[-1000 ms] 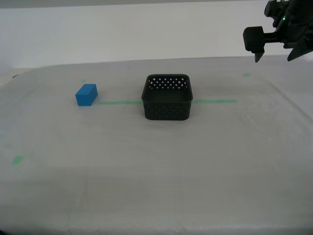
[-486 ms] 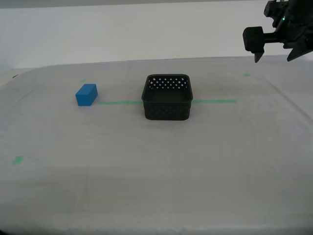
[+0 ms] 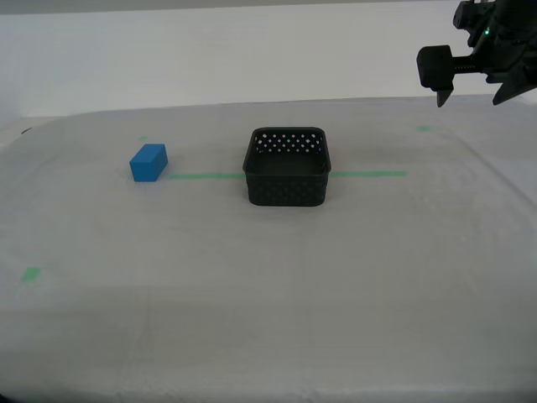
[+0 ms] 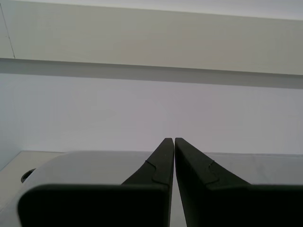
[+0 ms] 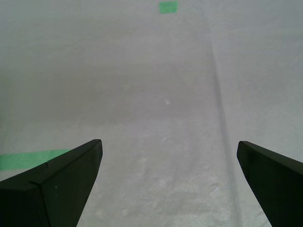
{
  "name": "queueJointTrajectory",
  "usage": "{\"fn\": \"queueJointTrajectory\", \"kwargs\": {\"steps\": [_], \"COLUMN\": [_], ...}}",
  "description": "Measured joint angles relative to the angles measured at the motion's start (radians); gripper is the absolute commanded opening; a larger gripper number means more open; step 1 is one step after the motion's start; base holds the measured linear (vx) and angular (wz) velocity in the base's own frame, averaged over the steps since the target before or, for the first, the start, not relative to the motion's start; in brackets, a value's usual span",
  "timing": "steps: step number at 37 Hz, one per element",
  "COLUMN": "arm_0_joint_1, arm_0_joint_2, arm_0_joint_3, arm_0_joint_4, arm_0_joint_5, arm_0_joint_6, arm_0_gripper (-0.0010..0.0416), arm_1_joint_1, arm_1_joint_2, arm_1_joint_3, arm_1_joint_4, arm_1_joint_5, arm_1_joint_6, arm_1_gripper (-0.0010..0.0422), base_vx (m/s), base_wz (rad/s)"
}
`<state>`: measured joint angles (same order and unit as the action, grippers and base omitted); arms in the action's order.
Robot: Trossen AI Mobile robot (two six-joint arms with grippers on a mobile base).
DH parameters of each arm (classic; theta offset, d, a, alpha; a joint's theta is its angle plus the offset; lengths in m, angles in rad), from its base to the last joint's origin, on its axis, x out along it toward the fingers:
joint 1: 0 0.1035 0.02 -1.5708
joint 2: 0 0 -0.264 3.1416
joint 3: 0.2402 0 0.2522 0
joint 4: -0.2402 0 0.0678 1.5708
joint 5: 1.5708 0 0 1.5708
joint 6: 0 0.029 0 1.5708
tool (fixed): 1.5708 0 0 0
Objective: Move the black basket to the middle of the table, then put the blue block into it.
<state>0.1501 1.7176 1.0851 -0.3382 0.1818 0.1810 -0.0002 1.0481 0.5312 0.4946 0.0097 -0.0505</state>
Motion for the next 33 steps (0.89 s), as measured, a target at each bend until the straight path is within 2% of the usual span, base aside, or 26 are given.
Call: {"fn": "queueJointTrajectory", "kwargs": {"steps": [4, 12, 19, 20, 25, 28, 31, 33], "arm_0_joint_1": [0.0, 0.001, 0.0, 0.0, 0.001, 0.0, 0.0, 0.001], "arm_0_joint_2": [0.0, 0.0, 0.0, 0.0, 0.0, 0.0, 0.0, 0.0], "arm_0_joint_3": [0.0, 0.0, 0.0, 0.0, 0.0, 0.0, 0.0, 0.0], "arm_0_joint_4": [0.0, 0.0, 0.0, 0.0, 0.0, 0.0, 0.0, 0.0], "arm_0_joint_5": [0.0, 0.0, 0.0, 0.0, 0.0, 0.0, 0.0, 0.0], "arm_0_joint_6": [0.0, 0.0, 0.0, 0.0, 0.0, 0.0, 0.0, 0.0], "arm_0_gripper": [0.0399, 0.0399, 0.0399, 0.0399, 0.0398, 0.0399, 0.0399, 0.0399], "arm_1_joint_1": [0.0, 0.0, -0.001, -0.001, -0.001, -0.001, -0.001, -0.001], "arm_1_joint_2": [0.0, 0.0, 0.0, 0.0, 0.0, -0.001, -0.001, -0.001], "arm_1_joint_3": [0.004, 0.01, 0.01, 0.01, 0.014, 0.015, 0.014, 0.014], "arm_1_joint_4": [-0.018, -0.024, -0.024, -0.024, -0.025, -0.025, -0.026, -0.026], "arm_1_joint_5": [0.0, 0.0, 0.0, 0.0, 0.024, 0.031, 0.043, 0.05], "arm_1_joint_6": [0.0, 0.048, 0.054, 0.054, 0.051, 0.039, 0.038, 0.038], "arm_1_gripper": [0.0083, 0.0255, 0.0406, 0.0413, 0.0368, 0.0376, 0.0407, 0.04], "base_vx": [0.0, 0.0, 0.0, 0.0, 0.0, 0.0, 0.0, 0.0], "base_wz": [0.0, 0.0, 0.0, 0.0, 0.0, 0.0, 0.0, 0.0]}}
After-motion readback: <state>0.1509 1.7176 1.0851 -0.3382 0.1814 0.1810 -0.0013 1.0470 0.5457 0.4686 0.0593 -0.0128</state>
